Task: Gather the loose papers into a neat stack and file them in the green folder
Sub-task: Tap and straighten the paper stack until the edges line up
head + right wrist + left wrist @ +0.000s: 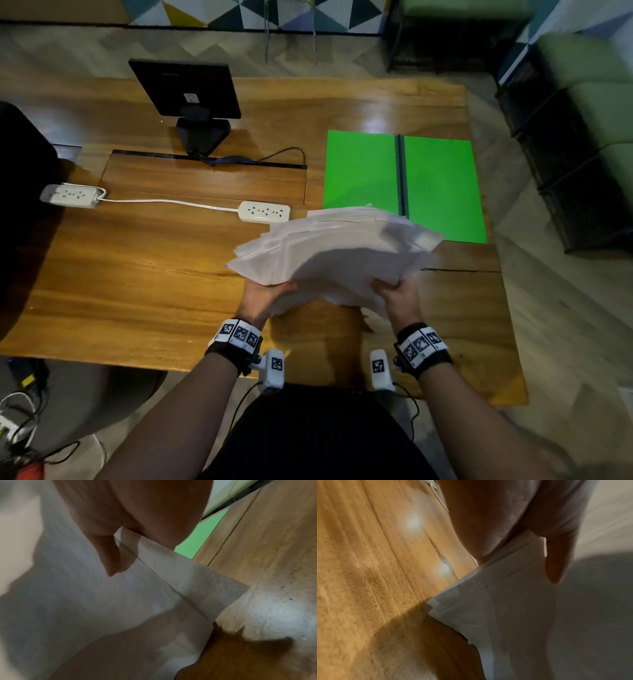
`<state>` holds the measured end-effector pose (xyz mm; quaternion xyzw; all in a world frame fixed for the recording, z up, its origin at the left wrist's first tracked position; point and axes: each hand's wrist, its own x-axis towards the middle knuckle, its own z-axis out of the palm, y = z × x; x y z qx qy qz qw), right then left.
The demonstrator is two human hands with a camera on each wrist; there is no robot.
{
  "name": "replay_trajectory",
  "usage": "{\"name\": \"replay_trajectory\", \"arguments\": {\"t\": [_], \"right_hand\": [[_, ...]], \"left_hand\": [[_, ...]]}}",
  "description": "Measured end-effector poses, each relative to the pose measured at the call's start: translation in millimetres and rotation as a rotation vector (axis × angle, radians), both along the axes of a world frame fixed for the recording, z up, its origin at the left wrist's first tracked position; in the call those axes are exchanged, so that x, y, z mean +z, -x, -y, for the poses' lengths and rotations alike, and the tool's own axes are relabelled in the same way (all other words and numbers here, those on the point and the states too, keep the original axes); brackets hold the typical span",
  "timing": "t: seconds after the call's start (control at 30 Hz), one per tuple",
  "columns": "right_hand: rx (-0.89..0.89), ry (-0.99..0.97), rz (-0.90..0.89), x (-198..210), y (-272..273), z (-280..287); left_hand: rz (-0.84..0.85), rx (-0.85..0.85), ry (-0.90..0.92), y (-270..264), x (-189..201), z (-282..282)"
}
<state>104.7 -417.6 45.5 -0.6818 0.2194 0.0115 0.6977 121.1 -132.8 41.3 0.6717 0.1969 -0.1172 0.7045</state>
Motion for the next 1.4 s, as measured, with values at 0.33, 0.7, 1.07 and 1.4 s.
{"name": "replay_trajectory", "arguments": {"t": [0.33,0.7,1.07,1.4], "right_hand": [[0.079,-0.189,-0.063,4,-1,1],[0.236,-0.207,-0.027,12,5,30],[0.244,-0.200,0.029,10,7,17],[0.080,-0.093,-0.008,6,23,-8]], "left_hand": [[0.004,-0.018,0.020,0,3,17],[0.095,-0.221,-0.037,-2,10,4],[0.086,-0.311,-0.010,-2,7,10],[0.038,-0.094,0.091,19,-1,24]]}}
